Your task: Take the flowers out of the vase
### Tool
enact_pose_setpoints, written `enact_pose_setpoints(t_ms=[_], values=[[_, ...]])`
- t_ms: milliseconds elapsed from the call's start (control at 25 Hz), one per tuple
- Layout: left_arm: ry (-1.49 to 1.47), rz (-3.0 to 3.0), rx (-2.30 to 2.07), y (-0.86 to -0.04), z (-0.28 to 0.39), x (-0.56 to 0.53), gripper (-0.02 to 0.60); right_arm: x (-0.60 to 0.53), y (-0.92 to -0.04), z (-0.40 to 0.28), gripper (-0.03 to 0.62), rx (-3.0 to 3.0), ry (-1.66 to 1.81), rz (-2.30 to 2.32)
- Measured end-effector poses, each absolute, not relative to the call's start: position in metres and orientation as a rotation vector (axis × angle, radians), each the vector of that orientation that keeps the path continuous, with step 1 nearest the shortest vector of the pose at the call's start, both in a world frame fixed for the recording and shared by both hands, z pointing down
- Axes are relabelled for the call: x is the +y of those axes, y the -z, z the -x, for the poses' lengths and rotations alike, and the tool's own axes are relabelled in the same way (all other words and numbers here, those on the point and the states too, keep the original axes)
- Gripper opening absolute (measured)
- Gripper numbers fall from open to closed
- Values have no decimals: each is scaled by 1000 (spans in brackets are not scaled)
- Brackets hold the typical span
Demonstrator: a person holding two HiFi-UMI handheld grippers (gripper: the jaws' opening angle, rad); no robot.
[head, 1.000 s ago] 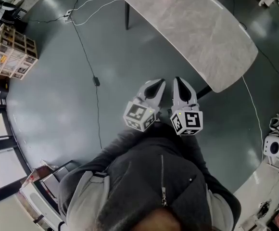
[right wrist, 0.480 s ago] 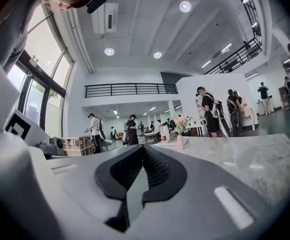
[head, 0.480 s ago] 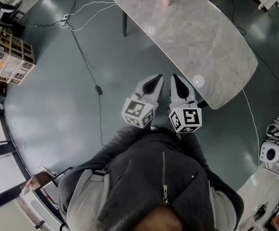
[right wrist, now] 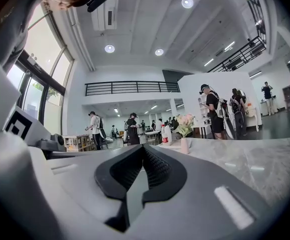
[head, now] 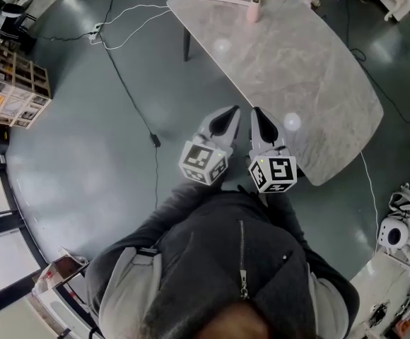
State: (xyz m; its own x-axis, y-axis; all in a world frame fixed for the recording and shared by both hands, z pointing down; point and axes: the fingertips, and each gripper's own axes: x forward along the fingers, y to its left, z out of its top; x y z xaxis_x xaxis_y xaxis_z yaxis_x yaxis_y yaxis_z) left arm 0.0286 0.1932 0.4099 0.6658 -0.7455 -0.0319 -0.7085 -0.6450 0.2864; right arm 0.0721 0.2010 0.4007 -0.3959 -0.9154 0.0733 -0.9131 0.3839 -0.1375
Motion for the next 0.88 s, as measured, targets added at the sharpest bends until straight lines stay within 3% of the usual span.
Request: enact_pose_setpoints(t_ms=[880], values=[[209,-2672,-1114,-408,-12,56,9,66,-406,-54,3,2585,250,1757]])
